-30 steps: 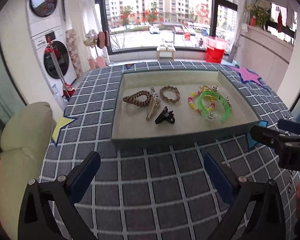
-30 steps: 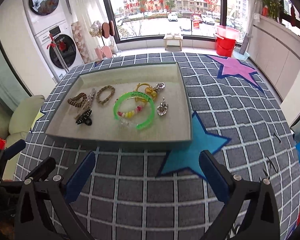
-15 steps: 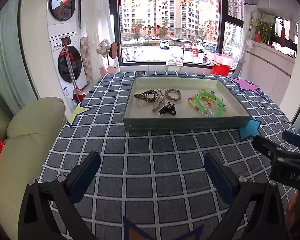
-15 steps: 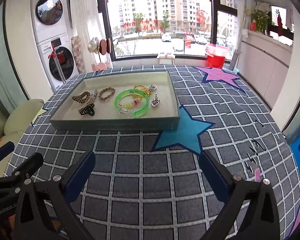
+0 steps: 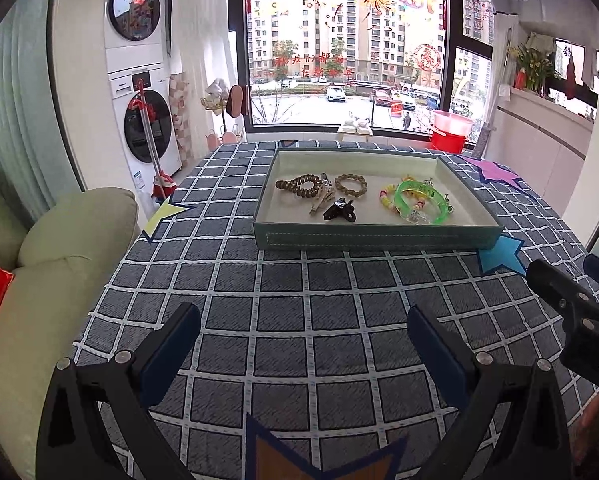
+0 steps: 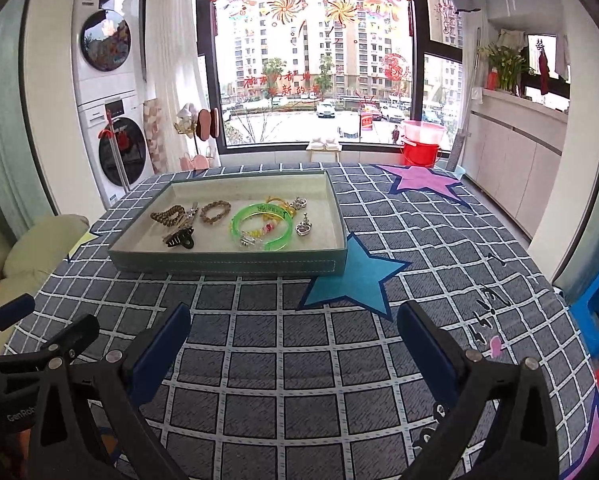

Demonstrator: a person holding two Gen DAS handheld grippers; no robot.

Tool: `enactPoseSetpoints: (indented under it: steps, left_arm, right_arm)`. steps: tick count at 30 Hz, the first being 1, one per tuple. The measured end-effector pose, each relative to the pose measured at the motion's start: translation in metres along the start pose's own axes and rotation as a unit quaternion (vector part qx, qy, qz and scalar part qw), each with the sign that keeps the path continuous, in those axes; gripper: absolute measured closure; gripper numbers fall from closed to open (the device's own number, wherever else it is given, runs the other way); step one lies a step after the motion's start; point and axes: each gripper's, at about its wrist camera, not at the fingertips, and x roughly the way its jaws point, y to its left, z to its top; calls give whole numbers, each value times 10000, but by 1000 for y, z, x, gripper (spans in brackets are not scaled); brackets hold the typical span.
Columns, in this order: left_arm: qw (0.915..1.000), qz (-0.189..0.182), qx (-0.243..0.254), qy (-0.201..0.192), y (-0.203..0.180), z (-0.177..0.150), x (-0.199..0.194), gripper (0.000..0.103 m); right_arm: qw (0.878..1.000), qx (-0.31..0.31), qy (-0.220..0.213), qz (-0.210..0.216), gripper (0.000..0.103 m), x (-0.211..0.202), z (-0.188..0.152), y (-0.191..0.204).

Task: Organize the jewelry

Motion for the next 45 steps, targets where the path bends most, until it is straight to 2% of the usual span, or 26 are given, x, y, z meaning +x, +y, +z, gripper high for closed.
enactPoseSetpoints:
  steps: [45]
  left_arm:
    - [9999, 4, -58, 127, 0, -5, 4, 0]
  right_arm:
    - [10000, -14, 37, 36, 0, 2, -4, 4]
